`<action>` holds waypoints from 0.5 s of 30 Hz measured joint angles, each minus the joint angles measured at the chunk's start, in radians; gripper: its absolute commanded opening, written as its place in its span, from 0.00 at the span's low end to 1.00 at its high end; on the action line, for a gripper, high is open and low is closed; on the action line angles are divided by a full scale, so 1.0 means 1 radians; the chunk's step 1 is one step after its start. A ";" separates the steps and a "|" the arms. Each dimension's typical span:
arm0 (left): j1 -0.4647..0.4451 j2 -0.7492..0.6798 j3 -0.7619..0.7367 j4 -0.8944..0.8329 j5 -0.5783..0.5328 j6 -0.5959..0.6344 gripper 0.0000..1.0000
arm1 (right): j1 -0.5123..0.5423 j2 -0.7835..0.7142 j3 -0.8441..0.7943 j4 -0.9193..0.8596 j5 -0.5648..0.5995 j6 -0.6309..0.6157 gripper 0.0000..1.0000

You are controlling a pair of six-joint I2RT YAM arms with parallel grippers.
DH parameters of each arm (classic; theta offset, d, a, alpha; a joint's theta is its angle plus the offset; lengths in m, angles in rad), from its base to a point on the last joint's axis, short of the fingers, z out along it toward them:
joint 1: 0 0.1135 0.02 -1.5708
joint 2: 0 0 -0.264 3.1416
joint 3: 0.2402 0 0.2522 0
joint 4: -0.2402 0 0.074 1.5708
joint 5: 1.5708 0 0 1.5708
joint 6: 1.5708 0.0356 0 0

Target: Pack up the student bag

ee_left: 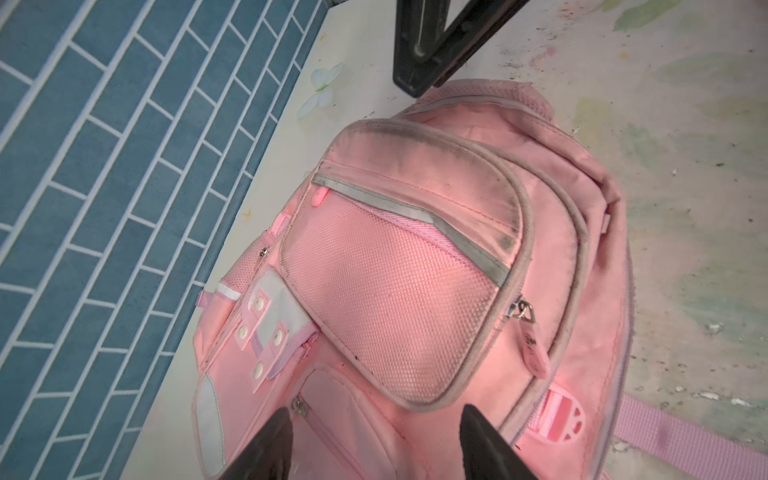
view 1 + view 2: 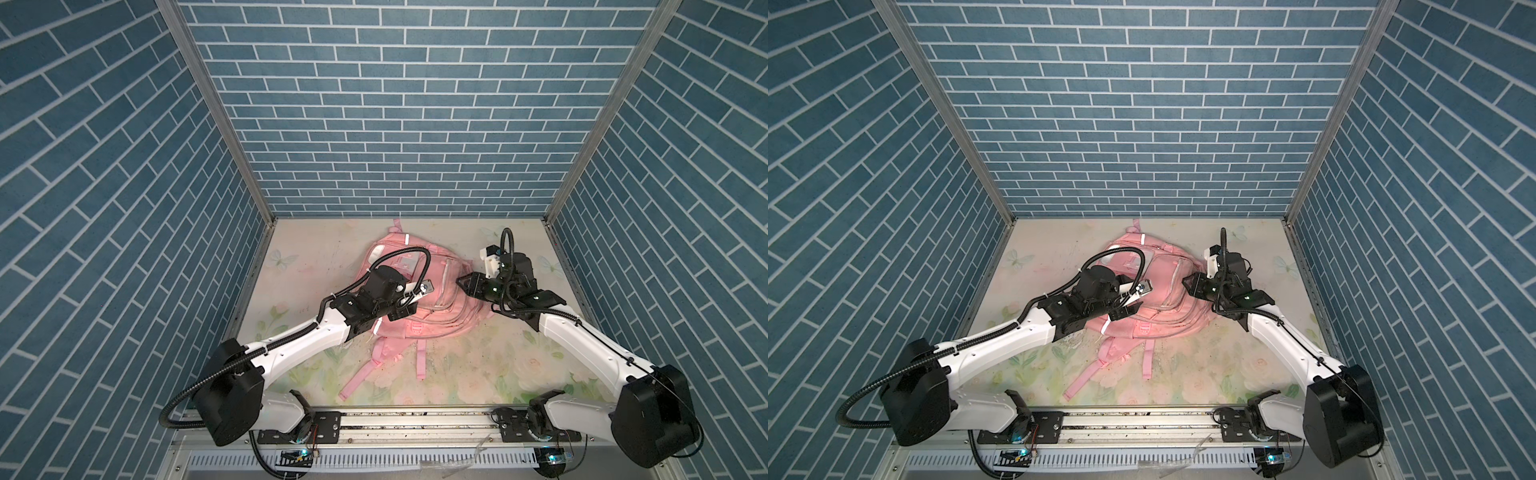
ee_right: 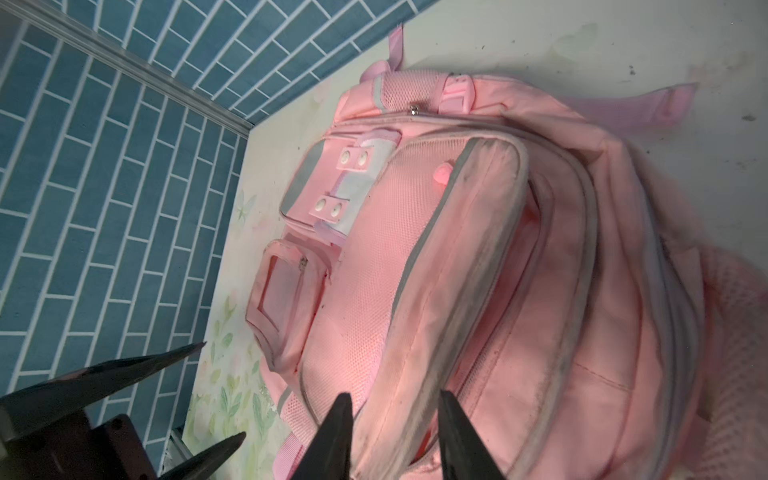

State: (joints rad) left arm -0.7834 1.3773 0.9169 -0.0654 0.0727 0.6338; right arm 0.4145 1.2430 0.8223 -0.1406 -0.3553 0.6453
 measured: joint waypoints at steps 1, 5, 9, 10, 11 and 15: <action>0.000 0.007 -0.002 0.009 0.014 0.018 0.64 | 0.000 0.014 0.000 -0.013 0.000 -0.002 0.32; 0.000 0.041 -0.019 0.045 0.057 0.060 0.64 | 0.001 0.063 0.000 -0.062 0.007 -0.012 0.28; 0.000 0.086 -0.028 0.066 0.065 0.072 0.65 | 0.001 0.077 0.000 -0.077 0.015 -0.018 0.26; 0.000 0.097 -0.030 0.077 0.059 0.070 0.65 | 0.001 0.084 0.000 -0.076 0.014 -0.018 0.26; 0.000 0.107 -0.030 0.085 0.053 0.068 0.65 | 0.001 0.093 0.000 -0.076 0.014 -0.019 0.25; -0.002 0.151 -0.034 0.124 0.023 0.043 0.65 | -0.001 0.156 0.003 -0.072 0.003 -0.022 0.23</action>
State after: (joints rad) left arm -0.7856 1.5280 0.8833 0.0589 0.0956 0.6773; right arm 0.4137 1.3994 0.8253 -0.2131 -0.3523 0.6231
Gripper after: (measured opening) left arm 0.647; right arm 0.246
